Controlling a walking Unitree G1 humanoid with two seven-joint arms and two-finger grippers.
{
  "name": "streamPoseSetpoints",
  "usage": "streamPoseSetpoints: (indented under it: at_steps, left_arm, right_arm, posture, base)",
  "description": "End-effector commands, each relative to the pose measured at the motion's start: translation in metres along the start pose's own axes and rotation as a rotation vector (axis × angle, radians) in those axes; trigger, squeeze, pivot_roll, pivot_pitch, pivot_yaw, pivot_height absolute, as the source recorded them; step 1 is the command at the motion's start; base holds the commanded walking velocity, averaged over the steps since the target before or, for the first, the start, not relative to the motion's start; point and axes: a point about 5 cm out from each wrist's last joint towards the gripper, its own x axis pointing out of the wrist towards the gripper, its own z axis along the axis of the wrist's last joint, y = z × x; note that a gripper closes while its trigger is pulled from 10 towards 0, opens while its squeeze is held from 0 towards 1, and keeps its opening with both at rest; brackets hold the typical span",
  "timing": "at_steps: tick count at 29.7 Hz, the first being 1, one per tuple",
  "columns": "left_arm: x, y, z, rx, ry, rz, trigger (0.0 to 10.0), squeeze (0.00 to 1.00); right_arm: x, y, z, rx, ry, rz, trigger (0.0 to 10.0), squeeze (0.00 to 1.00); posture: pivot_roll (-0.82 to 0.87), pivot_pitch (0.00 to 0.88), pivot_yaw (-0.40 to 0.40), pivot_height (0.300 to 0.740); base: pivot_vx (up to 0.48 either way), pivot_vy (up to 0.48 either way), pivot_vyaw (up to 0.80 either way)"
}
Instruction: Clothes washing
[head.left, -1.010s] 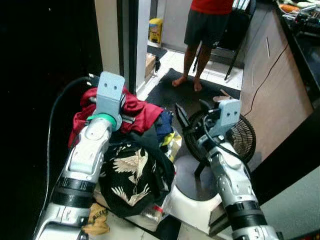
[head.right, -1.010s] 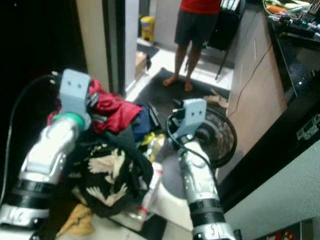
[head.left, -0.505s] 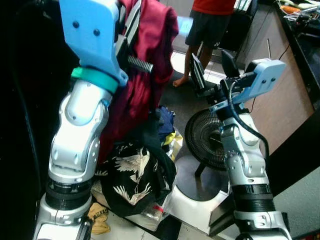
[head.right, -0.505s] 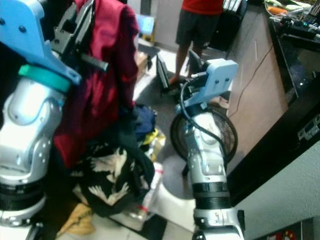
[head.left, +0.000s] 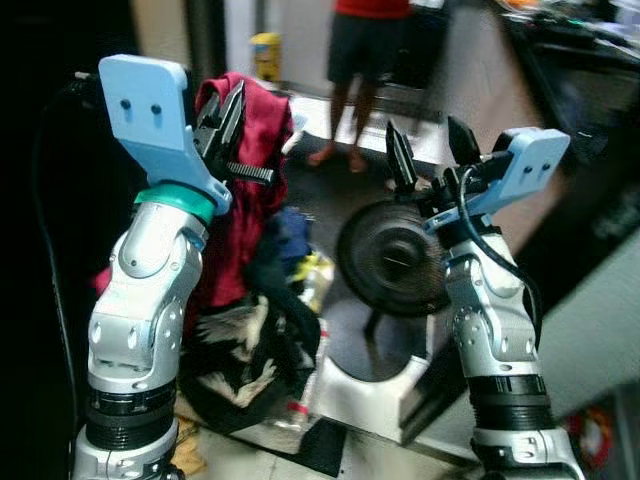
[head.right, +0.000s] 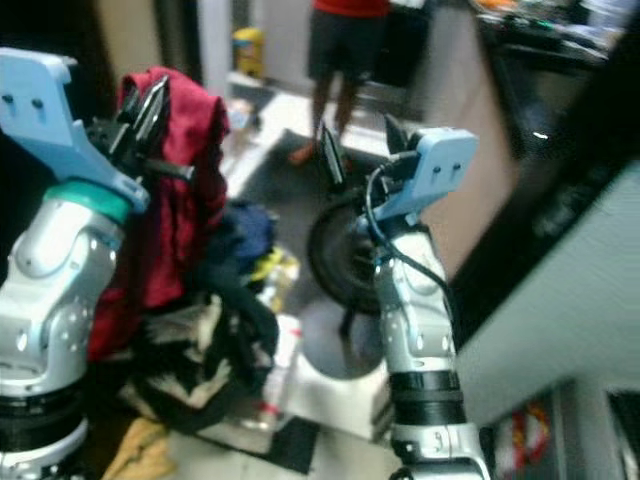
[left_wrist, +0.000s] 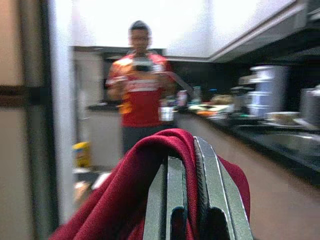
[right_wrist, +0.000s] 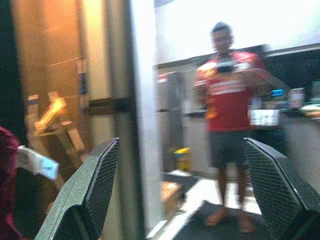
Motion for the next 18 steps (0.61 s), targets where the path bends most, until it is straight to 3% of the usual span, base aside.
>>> streamPoseSetpoints:
  at_steps: [1, 18]
  left_arm:
    - [0.0018, -0.0049, 0.0093, 0.002, -0.036, -0.037, 10.0, 0.00]
    - [0.0048, -0.0030, 0.0123, 0.014, -0.024, -0.046, 10.0, 0.00]
  right_arm:
    - [0.0000, -0.0053, 0.0055, -0.002, -0.018, -0.019, 10.0, 0.00]
    - [0.0017, -0.0057, 0.0068, 0.017, -0.020, -0.052, 10.0, 0.00]
  posture:
    - [0.07, 0.025, -0.027, 0.740]
    - [0.08, 0.034, -0.016, 0.740]
  base:
    - [0.000, 0.000, -0.77]
    - [0.000, 0.000, -0.78]
